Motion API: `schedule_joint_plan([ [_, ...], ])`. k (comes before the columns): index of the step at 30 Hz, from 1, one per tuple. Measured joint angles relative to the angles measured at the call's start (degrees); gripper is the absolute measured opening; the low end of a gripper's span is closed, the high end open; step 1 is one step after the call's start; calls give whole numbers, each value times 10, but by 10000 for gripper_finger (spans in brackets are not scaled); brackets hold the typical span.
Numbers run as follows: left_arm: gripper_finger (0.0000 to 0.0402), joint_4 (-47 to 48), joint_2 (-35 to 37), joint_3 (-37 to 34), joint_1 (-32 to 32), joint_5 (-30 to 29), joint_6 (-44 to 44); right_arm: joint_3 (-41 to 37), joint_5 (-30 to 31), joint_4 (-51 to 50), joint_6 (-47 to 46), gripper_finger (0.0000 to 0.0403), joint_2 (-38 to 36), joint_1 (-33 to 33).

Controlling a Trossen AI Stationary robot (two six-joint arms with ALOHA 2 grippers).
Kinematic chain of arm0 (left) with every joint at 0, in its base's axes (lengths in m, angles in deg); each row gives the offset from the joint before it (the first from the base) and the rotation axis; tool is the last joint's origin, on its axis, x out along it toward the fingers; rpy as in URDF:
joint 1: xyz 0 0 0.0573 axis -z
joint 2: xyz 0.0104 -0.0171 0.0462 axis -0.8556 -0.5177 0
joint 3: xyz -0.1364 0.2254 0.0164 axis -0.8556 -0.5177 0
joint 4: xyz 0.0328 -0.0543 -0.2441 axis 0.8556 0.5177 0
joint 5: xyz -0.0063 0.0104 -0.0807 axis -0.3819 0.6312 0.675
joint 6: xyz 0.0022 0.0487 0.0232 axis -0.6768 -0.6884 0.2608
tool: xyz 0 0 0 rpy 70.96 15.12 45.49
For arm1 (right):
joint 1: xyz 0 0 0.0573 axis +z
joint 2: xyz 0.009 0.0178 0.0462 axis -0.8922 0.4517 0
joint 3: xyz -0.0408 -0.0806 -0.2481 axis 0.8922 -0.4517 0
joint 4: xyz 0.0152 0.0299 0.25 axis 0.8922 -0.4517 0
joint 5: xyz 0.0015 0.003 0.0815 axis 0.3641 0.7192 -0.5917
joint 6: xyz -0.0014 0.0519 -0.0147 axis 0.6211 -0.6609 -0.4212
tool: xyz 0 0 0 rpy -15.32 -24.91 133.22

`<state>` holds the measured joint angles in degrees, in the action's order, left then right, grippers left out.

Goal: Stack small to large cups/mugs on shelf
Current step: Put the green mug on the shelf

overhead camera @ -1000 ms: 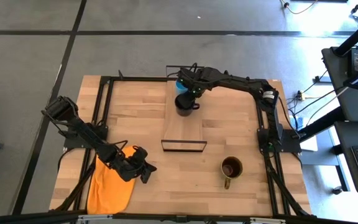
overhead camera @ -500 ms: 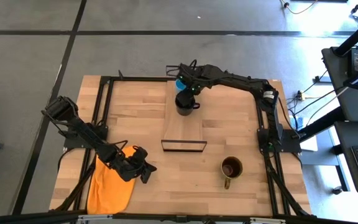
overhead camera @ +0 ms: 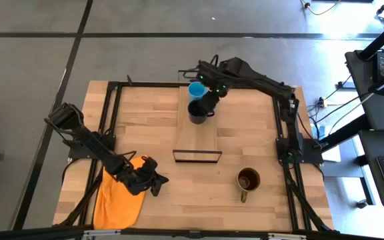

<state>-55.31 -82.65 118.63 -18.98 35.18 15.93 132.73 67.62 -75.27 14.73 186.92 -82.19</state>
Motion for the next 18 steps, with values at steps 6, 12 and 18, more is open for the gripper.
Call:
schedule_joint_plan([
  [6, 19, -20, 0, 0, 17, -32, -3, -28, -55, 18, -23, 141, -73, 81],
  [12, 19, -23, 0, 0, 34, -67, -3, -105, -62, 25, -93, 135, -133, 234],
  [18, 19, -28, 0, 0, 34, -72, -5, -276, -16, 114, -305, 135, -198, 421],
])
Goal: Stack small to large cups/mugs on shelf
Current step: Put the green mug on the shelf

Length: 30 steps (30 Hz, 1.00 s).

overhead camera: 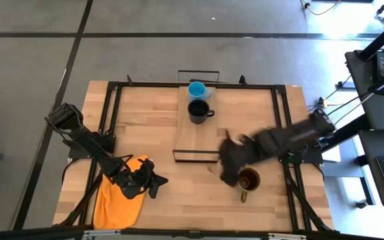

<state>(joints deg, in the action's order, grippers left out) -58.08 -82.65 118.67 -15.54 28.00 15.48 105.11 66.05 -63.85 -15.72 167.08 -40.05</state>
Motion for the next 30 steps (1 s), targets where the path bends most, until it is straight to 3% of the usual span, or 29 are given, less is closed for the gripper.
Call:
schedule_joint_plan([
  [7, 19, -14, 0, 0, 2, 25, -15, -157, 148, -13, -458, 135, -107, 196],
  [9, 19, -24, 0, 0, 2, 37, -27, -190, 149, -45, -589, 135, -127, 234],
  [12, 19, -30, 0, 0, 2, 55, -32, -237, 97, -84, -712, 135, -131, 268],
  [17, 19, -33, 0, 0, 4, 78, -31, -288, 32, -80, -754, 136, -135, 282],
  [30, 19, -39, 0, 0, 4, 93, -35, -374, 30, 77, -762, 136, -137, 262],
])
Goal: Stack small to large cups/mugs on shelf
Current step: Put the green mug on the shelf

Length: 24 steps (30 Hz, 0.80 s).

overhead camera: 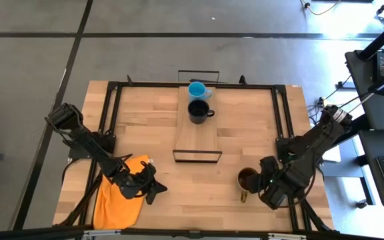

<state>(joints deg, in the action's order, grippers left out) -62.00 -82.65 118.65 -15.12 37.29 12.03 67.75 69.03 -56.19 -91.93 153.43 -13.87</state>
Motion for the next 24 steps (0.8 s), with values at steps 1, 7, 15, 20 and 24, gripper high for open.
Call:
schedule_joint_plan([
  [1, 19, 0, 0, 0, 0, 0, 0, -8, 0, 6, -1, 136, 0, 0],
  [7, 19, -9, 0, -1, 0, 0, 5, -49, 0, 38, -2, 136, 0, 0],
  [15, 19, -15, 0, -1, 0, 0, 5, -94, 0, 94, 0, 135, 0, 0],
  [20, 19, -15, 0, -1, 0, 0, 5, -94, 3, 93, 2, 120, 0, 0],
  [24, 19, -15, 0, -1, 0, -2, 5, -94, 4, 86, 11, 81, 0, 0],
])
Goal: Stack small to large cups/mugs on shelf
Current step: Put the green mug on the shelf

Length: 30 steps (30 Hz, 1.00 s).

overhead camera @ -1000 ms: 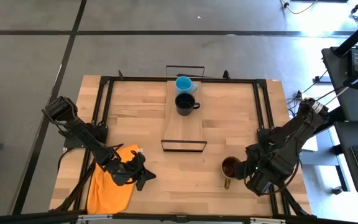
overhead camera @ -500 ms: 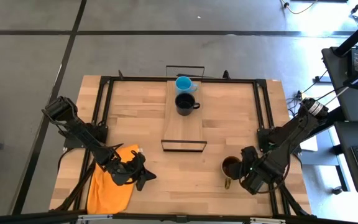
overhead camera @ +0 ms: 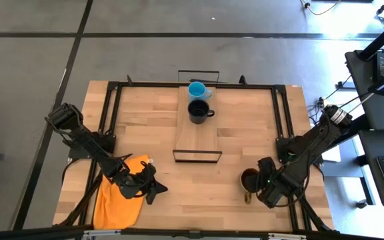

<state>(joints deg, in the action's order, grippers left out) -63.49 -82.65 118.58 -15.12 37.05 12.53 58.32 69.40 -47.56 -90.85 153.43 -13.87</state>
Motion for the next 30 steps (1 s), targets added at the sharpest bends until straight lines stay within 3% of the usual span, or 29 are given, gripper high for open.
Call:
schedule_joint_plan([
  [4, 19, 0, 0, 0, 0, 0, 0, 0, 6, -2, 12, 40, 0, 0],
  [15, 19, 0, 0, 0, 0, 0, 0, 0, 21, -15, 35, 48, -15, -14],
  [24, 19, 0, 0, 0, 0, 0, 0, 51, 86, -183, 77, 42, -79, -68],
  [30, 19, 0, 0, 0, 0, -2, -1, 94, 139, -254, 196, 45, -118, -139],
])
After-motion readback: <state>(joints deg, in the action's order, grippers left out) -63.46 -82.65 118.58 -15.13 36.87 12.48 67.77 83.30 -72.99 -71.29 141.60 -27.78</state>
